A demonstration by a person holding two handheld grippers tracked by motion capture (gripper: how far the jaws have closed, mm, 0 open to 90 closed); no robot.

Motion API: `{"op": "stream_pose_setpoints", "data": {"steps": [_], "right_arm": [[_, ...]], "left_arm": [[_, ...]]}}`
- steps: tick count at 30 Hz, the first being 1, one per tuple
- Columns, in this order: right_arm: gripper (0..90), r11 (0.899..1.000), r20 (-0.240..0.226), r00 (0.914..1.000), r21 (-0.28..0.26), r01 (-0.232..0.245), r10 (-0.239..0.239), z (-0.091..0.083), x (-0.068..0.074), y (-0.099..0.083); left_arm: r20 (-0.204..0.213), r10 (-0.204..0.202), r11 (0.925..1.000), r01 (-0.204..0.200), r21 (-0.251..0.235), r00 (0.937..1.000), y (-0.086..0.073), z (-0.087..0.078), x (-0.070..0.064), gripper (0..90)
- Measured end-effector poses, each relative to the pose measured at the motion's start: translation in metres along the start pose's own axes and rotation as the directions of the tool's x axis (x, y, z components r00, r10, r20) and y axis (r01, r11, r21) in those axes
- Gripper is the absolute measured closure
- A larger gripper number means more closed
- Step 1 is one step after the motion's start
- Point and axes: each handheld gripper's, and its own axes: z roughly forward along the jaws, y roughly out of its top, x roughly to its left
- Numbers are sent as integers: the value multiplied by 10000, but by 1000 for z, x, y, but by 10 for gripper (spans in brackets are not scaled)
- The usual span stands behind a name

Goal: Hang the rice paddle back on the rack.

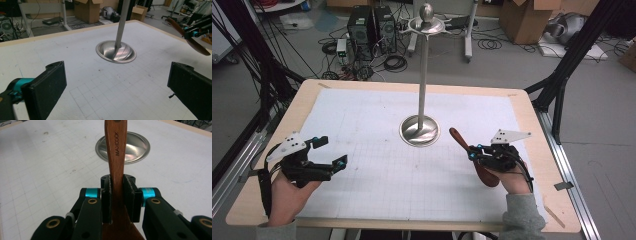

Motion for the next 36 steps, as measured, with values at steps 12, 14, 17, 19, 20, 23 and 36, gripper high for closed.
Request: {"op": "stream_pose_setpoints", "data": {"steps": [12,14,17,19,20,23,36], "right_arm": [[776,9990,-135,9998,-417,156,-161,-10,-6,24],[777,9987,-150,9998,-495,145,-153,-11,-7,30],[776,9970,-129,9999,-771,59,-69,-14,-9,39],[776,9960,-110,9999,-889,84,-94,-17,-10,45],[777,9959,-105,9999,-905,68,-78,-18,-10,48],[776,9950,-34,9998,-976,201,-206,-23,-11,59],[776,9887,99,9985,-1392,549,-541,-32,-14,104]], "left_arm": [[-77,-62,10000,62,4,10000,-1,-2,1,26],[-57,-43,10000,43,14,10000,-1,-3,1,26],[-81,-57,10000,57,-19,10000,-2,-4,1,26],[-101,-79,10000,78,-39,9999,-1,-5,2,26],[-103,-116,9999,115,-66,9999,-1,-6,2,26],[-89,-185,9997,184,-131,9998,-3,-8,3,26],[-138,-261,9996,259,-147,9996,-4,-11,5,26]]}}
